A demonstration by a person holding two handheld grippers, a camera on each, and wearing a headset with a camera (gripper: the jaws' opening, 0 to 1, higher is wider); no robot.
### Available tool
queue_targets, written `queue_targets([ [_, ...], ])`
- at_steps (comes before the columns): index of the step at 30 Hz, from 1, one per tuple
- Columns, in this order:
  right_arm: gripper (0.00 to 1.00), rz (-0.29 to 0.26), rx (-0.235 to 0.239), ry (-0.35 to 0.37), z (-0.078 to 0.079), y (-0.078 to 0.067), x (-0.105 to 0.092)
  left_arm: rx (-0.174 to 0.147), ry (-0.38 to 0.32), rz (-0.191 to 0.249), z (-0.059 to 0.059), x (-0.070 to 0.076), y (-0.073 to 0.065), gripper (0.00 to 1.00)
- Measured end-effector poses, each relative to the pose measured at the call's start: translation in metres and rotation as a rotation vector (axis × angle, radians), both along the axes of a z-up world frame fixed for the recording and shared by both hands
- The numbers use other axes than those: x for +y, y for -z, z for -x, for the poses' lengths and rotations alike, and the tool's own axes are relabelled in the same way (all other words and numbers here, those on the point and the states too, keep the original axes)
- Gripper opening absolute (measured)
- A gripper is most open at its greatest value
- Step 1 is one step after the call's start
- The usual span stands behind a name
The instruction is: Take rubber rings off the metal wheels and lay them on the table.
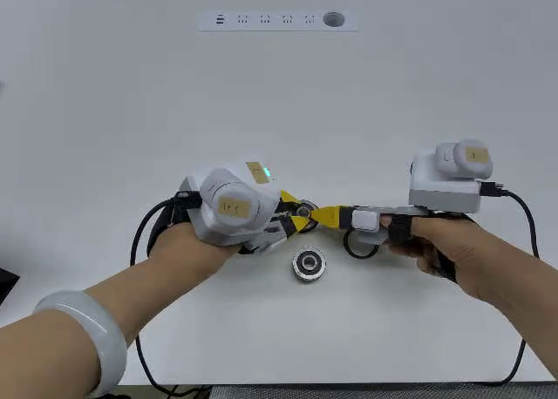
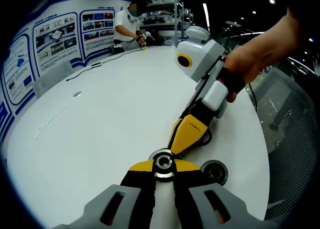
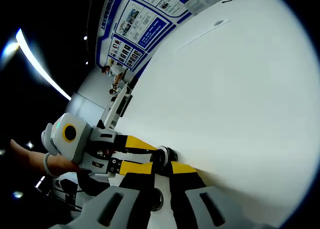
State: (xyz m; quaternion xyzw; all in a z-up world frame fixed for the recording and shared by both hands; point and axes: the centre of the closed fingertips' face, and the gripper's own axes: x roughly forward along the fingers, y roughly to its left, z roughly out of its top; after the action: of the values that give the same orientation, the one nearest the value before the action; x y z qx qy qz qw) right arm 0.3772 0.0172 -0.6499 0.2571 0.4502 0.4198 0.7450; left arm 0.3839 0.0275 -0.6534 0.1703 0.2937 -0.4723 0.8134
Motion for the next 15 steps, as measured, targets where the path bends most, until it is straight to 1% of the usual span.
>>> queue_targets([
  [5, 0.11, 0.004, 0.001, 0.001, -0.0004, 0.0012, -0.0004, 0.0, 0.0, 0.0, 0.0001, 0.0, -0.0001, 0.12],
  [10, 0.06, 0.028, -0.007, 0.004, -0.0024, 0.0052, -0.0026, 0.0, 0.001, 0.0, 0.0002, 0.0001, -0.0001, 0.12],
  [15, 0.05, 0.03, -0.008, 0.002, -0.0025, 0.0054, -0.0026, 0.0, 0.001, 0.002, 0.0003, 0.0001, -0.0001, 0.12],
])
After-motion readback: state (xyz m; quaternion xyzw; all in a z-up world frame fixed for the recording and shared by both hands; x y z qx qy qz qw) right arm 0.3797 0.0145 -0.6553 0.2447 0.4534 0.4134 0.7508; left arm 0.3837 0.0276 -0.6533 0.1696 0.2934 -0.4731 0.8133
